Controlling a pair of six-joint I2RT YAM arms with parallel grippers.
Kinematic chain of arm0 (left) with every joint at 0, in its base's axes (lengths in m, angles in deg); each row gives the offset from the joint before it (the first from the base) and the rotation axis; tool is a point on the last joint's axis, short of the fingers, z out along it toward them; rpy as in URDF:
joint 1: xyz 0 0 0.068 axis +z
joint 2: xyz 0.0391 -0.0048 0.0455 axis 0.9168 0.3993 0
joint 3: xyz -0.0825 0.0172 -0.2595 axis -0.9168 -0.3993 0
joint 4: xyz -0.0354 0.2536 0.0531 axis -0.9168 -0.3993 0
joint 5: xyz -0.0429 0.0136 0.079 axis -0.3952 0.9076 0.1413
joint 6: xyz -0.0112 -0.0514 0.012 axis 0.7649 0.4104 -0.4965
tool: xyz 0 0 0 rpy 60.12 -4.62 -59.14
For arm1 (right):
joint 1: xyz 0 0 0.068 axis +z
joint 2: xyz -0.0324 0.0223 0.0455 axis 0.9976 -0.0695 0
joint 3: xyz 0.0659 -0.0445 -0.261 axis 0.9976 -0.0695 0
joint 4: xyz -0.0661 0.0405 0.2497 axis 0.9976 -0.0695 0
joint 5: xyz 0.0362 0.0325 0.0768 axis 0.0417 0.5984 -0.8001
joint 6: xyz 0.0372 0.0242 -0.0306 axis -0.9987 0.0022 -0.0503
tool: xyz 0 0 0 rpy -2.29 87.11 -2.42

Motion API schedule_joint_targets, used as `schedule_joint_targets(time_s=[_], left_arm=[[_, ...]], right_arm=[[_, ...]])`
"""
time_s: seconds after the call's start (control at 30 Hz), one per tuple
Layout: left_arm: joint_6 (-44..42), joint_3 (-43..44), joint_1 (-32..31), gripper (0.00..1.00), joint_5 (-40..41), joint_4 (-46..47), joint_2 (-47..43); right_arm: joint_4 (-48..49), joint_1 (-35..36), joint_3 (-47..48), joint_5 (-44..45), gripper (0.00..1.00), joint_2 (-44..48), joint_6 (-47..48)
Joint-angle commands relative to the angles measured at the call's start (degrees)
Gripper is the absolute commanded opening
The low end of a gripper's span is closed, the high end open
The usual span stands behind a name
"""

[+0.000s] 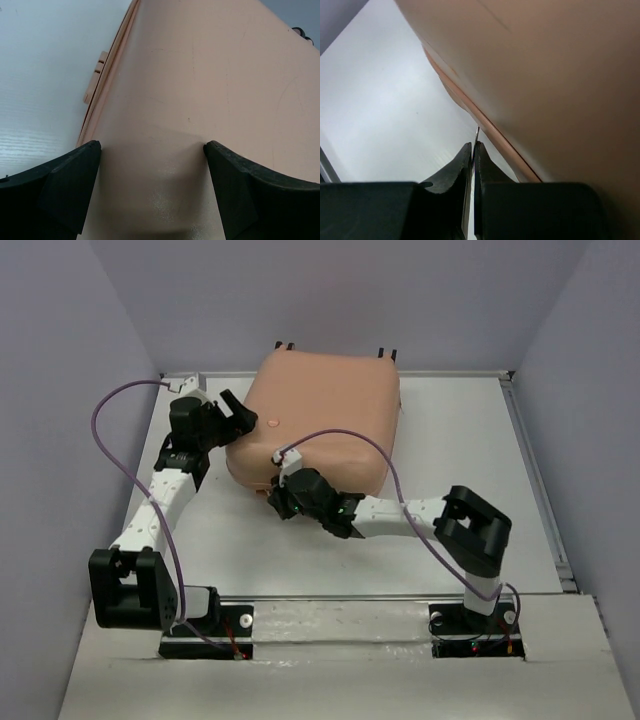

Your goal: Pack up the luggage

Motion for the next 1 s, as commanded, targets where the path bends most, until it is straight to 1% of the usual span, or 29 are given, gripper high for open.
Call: schedule_joint_targets(time_s=[0.0,0.03,0.1,0.13,0.17,0.23,0.27,0.3,0.33,0.37,0.4,0.43,0.47,0.5,0.53,0.57,0.6,0.63,0.67,0.7,0.73,0.77,0.8,0.83,0.87,0.93,0.97], left_arm=[[-6.54,-0.35,-1.27,0.94,-8.61,-11.61,-1.35],[-6.71,-0.96,-0.05,0.94,-9.06,-11.61,-1.53],[-7.94,-2.02,1.36,0.94,-6.7,-12.58,-2.05],[-7.86,-2.89,2.5,0.92,-8.78,-11.62,-2.32],[-7.77,-3.16,3.73,0.92,-9.85,-11.53,-2.67],[-6.72,-3.6,3.74,0.92,-10.99,-9.87,-3.11],[-6.19,-3.69,3.74,0.92,-11.61,-9.42,-3.02],[-5.4,-3.87,3.74,0.92,-12.05,-8.63,-2.76],[-5.05,-4.22,3.74,0.92,-12.14,-7.93,-2.59],[-4.7,-4.83,3.74,0.92,-11.44,-7.14,-2.84],[-4.43,-5.1,3.74,0.92,-11.18,-6.78,-2.93],[-4.17,-5.27,3.74,0.92,-10.83,-6.69,-3.2],[-3.99,-5.45,3.74,0.92,-10.47,-6.6,-3.46],[-3.82,-5.8,3.74,0.93,-9.86,-6.34,-3.98],[-3.81,-5.89,3.66,0.93,-9.59,-6.34,-4.34],[-3.64,-6.07,3.66,0.93,-9.07,-6.17,-4.69],[-3.29,-6.24,3.66,0.93,-8.8,-5.99,-4.95],[-3.11,-6.33,3.31,0.93,-8.8,-5.9,-5.13],[-2.85,-6.42,3.04,0.93,-8.54,-5.81,-5.22],[-2.59,-6.51,2.69,0.93,-8.36,-5.72,-5.22],[-2.5,-6.68,2.43,0.93,-8.19,-5.64,-5.31],[-2.06,-6.94,1.64,0.93,-7.49,-5.38,-5.48],[-1.8,-7.12,1.2,0.93,-7.22,-5.29,-5.66],[-1.53,-7.38,0.67,0.93,-6.7,-5.11,-5.92],[-0.66,-7.82,-0.38,0.93,-5.73,-4.76,-6.53],[0.31,-8.44,-2.31,0.93,-4.41,-4.49,-7.5],[0.58,-8.96,-4.58,0.93,-2.58,-3.88,-8.2]], right_arm=[[6.06,5.92,18.82,-20.7,0.07,-7.83,3.07],[7.71,6.62,20.87,-21.24,0.07,-9.68,2.28],[11.13,6.63,22.03,-18.89,0.07,-12.41,-1.06],[15.16,6.63,21.17,-19.14,0.07,-12.77,-2.11],[16.42,6.63,20.37,-18.62,0.07,-12.69,-2.91],[17.74,6.63,18.97,-19.57,0.07,-11.63,-4.41],[19.49,6.63,17.74,-21.67,0.07,-11.02,-4.58],[19.85,6.63,17.12,-28.3,0.07,-10.14,-5.19],[20.73,6.63,16.07,-30.8,0.07,-7.26,-5.81],[20.47,7.15,11.62,-32.14,0.25,-5.06,-6.34],[19.25,7.15,9.14,-32.15,0.45,-2.43,-6.34],[12.02,7.15,7.2,-31.19,0.65,0.3,-5.21],[6.81,7.15,5.62,-28.57,0.79,3.19,-3.81],[-0.98,7.15,2.29,-22.11,0.94,9.23,-1.44],[-3.85,6.37,0.43,-18.65,0.97,12.42,-0.72],[-5.96,5.14,-3.59,-12.61,0.94,19.06,-0.89],[-7.03,3.57,-5.98,-10.64,0.84,22.52,-1.5],[-8.26,-1.84,-8.35,-10.18,0.64,25.87,-2.2],[-8.97,-5.55,-10.55,-10.26,0.17,31.99,-3.26],[-9.67,-9.59,-12.4,-8.26,0.07,34.75,-5.53],[-11.94,-13.64,-15.55,-7.55,0.07,37.13,-6.07],[-13.27,-20.81,-16.71,-6.5,0.07,39.32,-6.34],[-14.58,-23.93,-17.59,-2.66,0.07,42.57,-6.43],[-16.08,-27.27,-18.91,-1.23,0.07,43.64,-6.52],[-16.61,-34.09,-19.44,-0.78,0.07,44.09,-6.61],[-16.53,-40.98,-20.32,-3.75,0.07,43.22,-7.66],[-16.01,-44.06,-20.15,-5.93,0.07,41.82,-8.01]])
